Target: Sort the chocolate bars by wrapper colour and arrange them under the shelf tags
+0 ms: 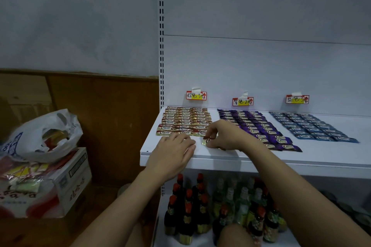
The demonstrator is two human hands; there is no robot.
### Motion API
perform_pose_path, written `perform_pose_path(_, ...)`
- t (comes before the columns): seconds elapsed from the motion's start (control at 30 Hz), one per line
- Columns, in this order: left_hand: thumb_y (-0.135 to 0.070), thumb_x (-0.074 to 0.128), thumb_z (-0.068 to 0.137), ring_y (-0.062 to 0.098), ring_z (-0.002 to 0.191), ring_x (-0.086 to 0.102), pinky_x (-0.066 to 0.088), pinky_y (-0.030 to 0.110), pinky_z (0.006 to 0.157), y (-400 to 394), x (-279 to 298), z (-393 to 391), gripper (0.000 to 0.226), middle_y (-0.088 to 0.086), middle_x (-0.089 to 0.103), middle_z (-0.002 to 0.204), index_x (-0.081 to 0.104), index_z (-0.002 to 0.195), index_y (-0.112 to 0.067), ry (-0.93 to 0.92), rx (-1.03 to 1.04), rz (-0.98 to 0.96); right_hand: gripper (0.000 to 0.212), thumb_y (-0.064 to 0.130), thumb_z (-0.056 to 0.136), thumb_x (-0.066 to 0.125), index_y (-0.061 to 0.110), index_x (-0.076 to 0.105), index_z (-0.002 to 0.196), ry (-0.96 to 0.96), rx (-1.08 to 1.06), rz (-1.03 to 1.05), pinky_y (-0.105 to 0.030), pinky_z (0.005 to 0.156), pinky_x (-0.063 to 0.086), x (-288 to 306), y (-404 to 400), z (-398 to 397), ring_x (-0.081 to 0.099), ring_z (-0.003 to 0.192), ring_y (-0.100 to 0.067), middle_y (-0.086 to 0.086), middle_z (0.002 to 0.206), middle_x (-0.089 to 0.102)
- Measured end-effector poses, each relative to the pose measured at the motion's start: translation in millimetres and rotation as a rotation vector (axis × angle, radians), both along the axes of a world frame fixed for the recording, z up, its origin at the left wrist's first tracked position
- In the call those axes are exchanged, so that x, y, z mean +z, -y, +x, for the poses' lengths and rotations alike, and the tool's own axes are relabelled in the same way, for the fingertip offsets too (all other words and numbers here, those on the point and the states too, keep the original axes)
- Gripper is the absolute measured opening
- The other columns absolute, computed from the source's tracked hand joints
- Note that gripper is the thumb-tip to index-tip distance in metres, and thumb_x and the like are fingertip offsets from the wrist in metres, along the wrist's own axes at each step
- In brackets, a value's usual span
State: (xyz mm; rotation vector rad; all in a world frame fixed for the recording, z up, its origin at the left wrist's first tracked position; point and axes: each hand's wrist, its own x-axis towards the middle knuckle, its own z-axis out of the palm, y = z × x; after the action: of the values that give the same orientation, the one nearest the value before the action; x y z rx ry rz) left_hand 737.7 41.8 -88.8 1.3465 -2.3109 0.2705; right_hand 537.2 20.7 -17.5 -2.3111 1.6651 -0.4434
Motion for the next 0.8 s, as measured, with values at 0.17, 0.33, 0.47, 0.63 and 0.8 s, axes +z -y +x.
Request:
perform_pose_path(0.17, -0.053, 0.018, 0.097, 0.016, 0.126, 0.044, 0.032, 0.043, 0.106, -9, -2, 4, 0.053, -0.005, 0.055, 0.134, 0.054, 0.13, -0.031, -0.02, 0.105, -0.07, 0.016, 0.025, 0.079, 0.078, 0.028, 0.069, 0.092, 0.052, -0.039, -0.087, -0.021, 0.058, 0.041, -7, -2, -4, 0.057, 0.077, -0.01, 0.008, 0.088, 0.062)
perform_pose_path(0.33, -0.054, 0.03, 0.095, 0.027, 0.121, 0.055, 0.035, 0.053, 0.104, -27, -31, 32, 0.053, 0.003, 0.065, 0.125, 0.064, 0.124, -0.025, -0.069, 0.249, -0.191, 0.013, 0.015, 0.087, 0.07, 0.023, 0.073, 0.097, 0.283, -0.02, -0.129, -0.016, 0.048, 0.049, -5, 4, 17, 0.064, 0.071, -0.014, 0.006, 0.088, 0.064)
perform_pose_path(0.47, -0.054, 0.032, 0.095, 0.027, 0.12, 0.055, 0.037, 0.05, 0.101, -28, -36, 33, 0.051, 0.003, 0.065, 0.125, 0.063, 0.124, -0.025, -0.108, 0.249, -0.181, 0.012, 0.012, 0.086, 0.072, 0.023, 0.069, 0.081, 0.372, -0.008, -0.068, -0.022, 0.055, 0.054, -10, 12, 53, 0.066, 0.078, -0.016, 0.004, 0.084, 0.068)
perform_pose_path(0.63, -0.053, 0.036, 0.095, 0.027, 0.12, 0.053, 0.037, 0.05, 0.1, -23, -41, 36, 0.046, 0.003, 0.062, 0.126, 0.055, 0.129, -0.028, -0.094, 0.224, -0.219, 0.005, 0.011, 0.087, 0.07, 0.015, 0.074, 0.086, 0.299, 0.04, -0.068, -0.024, 0.07, 0.049, -15, 26, 87, 0.062, 0.077, -0.009, 0.003, 0.08, 0.068)
perform_pose_path(0.8, -0.055, 0.03, 0.097, 0.025, 0.122, 0.053, 0.037, 0.049, 0.1, -21, -41, 37, 0.047, 0.001, 0.063, 0.126, 0.059, 0.124, -0.03, -0.11, 0.219, -0.226, 0.01, 0.014, 0.089, 0.067, 0.013, 0.075, 0.095, 0.217, 0.053, -0.119, -0.016, 0.061, 0.037, -19, 35, 105, 0.053, 0.073, 0.0, 0.007, 0.081, 0.063)
